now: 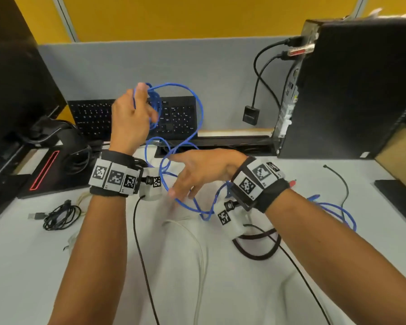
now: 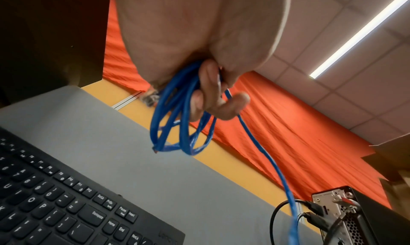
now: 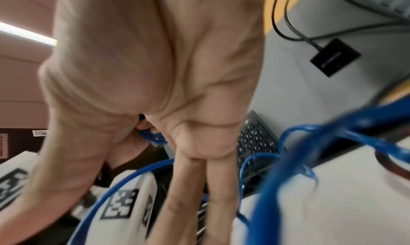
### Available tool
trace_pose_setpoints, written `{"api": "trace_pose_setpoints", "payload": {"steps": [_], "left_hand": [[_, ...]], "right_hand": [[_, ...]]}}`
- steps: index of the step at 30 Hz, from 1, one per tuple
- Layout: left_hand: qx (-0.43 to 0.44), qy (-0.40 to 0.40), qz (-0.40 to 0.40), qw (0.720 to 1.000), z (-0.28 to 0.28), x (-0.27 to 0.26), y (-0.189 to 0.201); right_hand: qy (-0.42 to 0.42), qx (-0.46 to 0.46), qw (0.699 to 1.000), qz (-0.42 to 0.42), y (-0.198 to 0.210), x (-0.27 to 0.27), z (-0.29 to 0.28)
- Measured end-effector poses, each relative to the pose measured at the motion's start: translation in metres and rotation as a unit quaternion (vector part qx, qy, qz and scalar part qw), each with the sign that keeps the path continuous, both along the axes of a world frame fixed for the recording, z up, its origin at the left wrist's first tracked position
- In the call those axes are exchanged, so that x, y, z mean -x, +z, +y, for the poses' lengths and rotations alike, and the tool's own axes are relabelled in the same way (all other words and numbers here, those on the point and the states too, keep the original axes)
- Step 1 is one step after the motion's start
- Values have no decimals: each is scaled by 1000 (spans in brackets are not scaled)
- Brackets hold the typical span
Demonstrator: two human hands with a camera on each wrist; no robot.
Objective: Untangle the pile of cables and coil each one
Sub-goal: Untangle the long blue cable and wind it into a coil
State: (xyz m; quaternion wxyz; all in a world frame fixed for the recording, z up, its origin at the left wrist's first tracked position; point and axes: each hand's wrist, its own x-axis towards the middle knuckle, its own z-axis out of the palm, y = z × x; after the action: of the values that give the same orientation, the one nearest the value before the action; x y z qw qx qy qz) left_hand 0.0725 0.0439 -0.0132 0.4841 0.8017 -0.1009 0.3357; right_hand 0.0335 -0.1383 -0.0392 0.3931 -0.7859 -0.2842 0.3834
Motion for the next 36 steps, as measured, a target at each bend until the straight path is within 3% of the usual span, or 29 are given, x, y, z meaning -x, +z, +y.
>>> {"api": "trace_pose_setpoints", "payload": {"steps": [4, 6, 8, 11, 13, 15, 19, 22, 27, 32, 36], "left_hand": [[-46, -48, 39, 997, -3, -2, -6], [-64, -55, 46, 995, -3, -3, -7], [-65, -73, 50, 994, -2, -3, -7], [-78, -123, 56, 988, -1, -2, -7], [-126, -136, 67, 980, -2, -2, -9], [-146, -151, 92, 973, -4, -2, -11], [-53, -221, 126, 965, -9, 2, -10], [12, -302, 165, 939, -16, 5, -9], [57, -339, 208, 915, -15, 7, -7], [263, -316, 190, 891, 5, 6, 3], [390, -193, 145, 889, 23, 4, 8]], "right_hand": [[4, -84, 994, 70, -6, 1, 5], [-31, -117, 991, 56, 2, -1, 6], [-97, -104, 988, -67, 11, -5, 7], [-151, 5, 928, -342, 26, -15, 3], [-166, 3, 898, -407, 37, -18, -4], [-215, -65, 871, -438, 46, -23, -14], [-323, -153, 816, -455, 57, -36, -33], [-385, -187, 778, -460, 59, -46, -44], [-458, -199, 734, -460, 57, -61, -58], [-448, -167, 738, -477, 49, -68, -76], [-419, -180, 781, -427, 45, -71, -93]]}}
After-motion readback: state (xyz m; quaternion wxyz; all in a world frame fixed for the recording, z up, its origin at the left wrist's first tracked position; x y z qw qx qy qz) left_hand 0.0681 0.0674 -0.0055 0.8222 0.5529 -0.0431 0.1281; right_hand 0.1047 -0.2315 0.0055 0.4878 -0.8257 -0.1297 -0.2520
